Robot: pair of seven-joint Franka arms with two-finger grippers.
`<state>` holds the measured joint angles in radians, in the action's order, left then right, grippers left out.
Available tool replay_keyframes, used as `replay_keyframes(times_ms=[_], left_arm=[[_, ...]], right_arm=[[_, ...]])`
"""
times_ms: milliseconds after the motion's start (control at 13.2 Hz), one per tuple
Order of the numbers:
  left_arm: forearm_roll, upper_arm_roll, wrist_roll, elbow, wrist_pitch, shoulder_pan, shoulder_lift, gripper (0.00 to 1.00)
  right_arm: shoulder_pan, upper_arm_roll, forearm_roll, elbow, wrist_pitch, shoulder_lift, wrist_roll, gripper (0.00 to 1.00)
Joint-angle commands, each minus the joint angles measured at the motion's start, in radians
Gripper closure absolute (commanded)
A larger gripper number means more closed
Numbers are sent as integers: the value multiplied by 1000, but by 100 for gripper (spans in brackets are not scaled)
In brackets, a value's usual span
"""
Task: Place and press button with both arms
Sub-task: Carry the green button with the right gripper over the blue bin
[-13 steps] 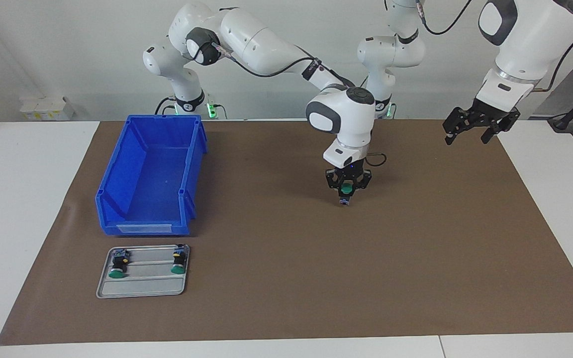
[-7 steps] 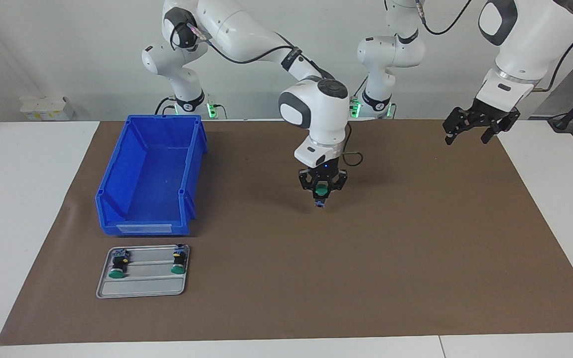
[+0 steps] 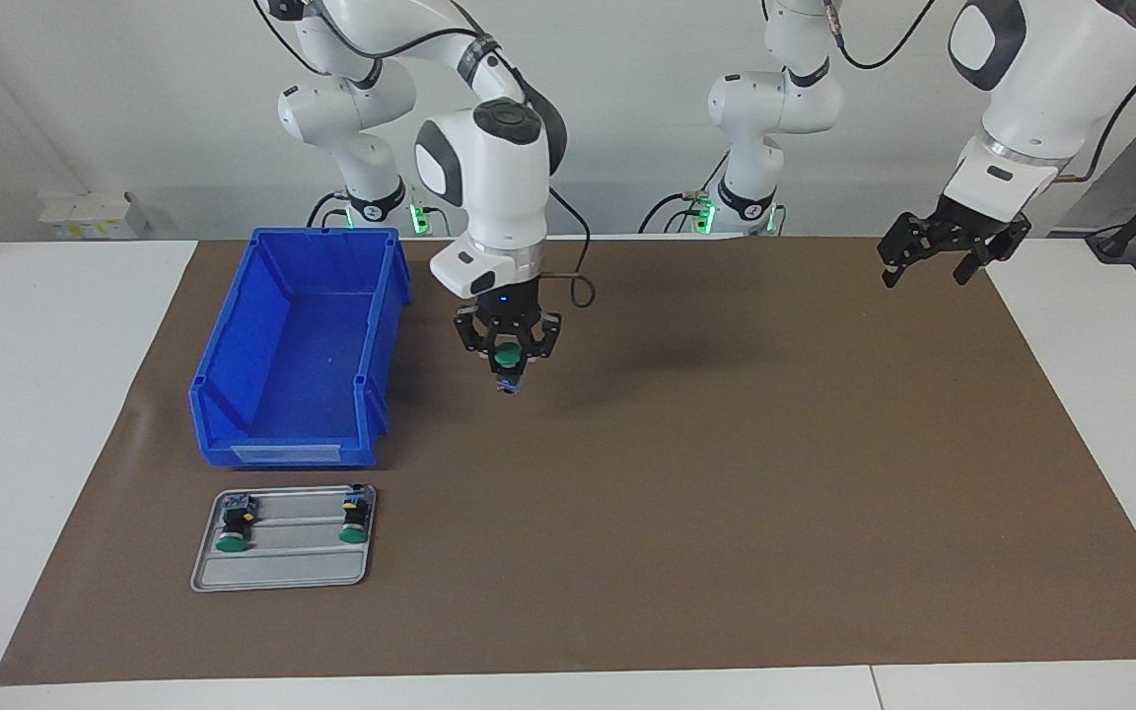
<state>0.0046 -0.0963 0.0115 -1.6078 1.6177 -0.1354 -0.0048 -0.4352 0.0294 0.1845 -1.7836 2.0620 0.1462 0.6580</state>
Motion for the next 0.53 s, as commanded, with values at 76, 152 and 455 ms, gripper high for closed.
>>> replay_keyframes(times_ms=[76,152,455], left_arm=[[-9,-5,4,-29,-1,0,-27,0],[-9,-5,4,-29,-2,0,-27,0],[-9,-5,4,-29,-2,0,-27,0]], right_arm=[[142,11,-19,-120,-81,-170,-199,100],[188,11,-42,-120,-95,-186,-275,100],[352,11,-86,-174,-97,-211,-637,100]])
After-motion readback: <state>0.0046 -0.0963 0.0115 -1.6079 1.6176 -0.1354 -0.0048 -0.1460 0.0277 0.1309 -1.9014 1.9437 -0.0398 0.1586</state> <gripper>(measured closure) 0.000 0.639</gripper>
